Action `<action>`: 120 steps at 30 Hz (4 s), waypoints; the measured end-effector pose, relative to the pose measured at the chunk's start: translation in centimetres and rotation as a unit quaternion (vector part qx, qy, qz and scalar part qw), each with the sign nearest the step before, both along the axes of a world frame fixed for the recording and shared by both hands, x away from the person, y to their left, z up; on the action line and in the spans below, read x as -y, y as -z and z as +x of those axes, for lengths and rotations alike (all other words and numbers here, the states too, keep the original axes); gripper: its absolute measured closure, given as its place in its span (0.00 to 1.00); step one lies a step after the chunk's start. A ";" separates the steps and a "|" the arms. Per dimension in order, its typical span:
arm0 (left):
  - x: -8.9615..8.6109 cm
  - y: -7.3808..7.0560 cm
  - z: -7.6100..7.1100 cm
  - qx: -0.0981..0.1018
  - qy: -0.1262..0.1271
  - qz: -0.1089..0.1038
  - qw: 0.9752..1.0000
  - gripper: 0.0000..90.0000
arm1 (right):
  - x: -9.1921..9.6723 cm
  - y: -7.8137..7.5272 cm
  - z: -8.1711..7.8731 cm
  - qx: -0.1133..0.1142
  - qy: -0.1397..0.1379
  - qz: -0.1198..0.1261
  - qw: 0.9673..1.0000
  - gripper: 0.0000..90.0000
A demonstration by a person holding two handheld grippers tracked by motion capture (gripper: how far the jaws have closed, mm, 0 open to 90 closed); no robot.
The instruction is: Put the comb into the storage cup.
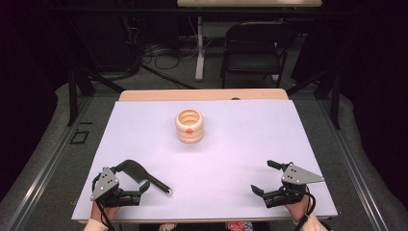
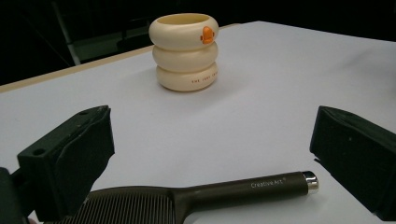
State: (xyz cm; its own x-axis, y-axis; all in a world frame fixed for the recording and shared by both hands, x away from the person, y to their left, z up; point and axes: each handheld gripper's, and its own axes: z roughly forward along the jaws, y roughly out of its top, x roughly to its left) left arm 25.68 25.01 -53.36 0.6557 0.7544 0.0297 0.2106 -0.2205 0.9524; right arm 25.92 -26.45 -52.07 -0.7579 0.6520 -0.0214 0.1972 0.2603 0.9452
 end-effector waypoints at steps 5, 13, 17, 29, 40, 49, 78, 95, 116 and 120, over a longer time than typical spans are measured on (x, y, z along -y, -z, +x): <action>0.3 -0.2 0.3 -0.012 0.003 0.000 1.000 0.00 | 0.0 0.0 0.1 -0.001 0.002 -0.002 1.000 0.00; 1.9 -0.7 0.9 -0.031 0.029 0.006 0.999 0.00 | -0.1 0.1 0.2 -0.001 0.000 -0.005 1.000 0.00; 2.3 -0.8 1.2 -0.045 0.027 0.000 0.999 0.00 | -0.1 0.1 0.2 -0.005 0.000 -0.006 1.000 0.00; 4.9 -1.2 2.0 -0.062 0.029 0.021 0.997 0.00 | -0.3 0.1 0.2 -0.004 -0.003 -0.007 1.000 0.00; 6.8 -1.1 2.7 -0.080 0.036 0.029 0.996 0.00 | -0.3 0.1 0.2 -0.007 -0.003 -0.011 1.000 0.00; 8.1 -0.8 3.0 -0.093 0.046 0.043 0.994 0.00 | -0.4 0.1 0.2 -0.007 -0.003 -0.011 1.000 0.00; 9.9 0.4 3.0 -0.175 0.103 0.111 0.973 1.00 | -0.3 0.1 0.2 -0.009 -0.002 -0.011 1.000 0.00; 8.3 0.7 2.7 -0.218 0.090 0.147 0.961 1.00 | -0.2 0.1 0.1 -0.008 -0.003 -0.007 1.000 0.00; 6.0 0.6 2.8 -0.242 0.065 0.173 0.952 1.00 | -0.1 0.0 0.1 -0.006 -0.003 -0.008 1.000 0.00; 5.1 0.5 2.9 -0.251 0.056 0.174 0.951 1.00 | -0.1 0.0 0.0 -0.005 -0.005 -0.007 1.000 0.00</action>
State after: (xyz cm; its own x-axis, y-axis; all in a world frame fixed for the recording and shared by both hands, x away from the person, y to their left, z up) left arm 28.61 19.90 -53.90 0.7287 0.6810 -0.0726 0.5756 -0.5516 0.6037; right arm 25.94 -26.32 -52.07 -0.7642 0.6447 -0.0217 0.2049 0.2746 0.9395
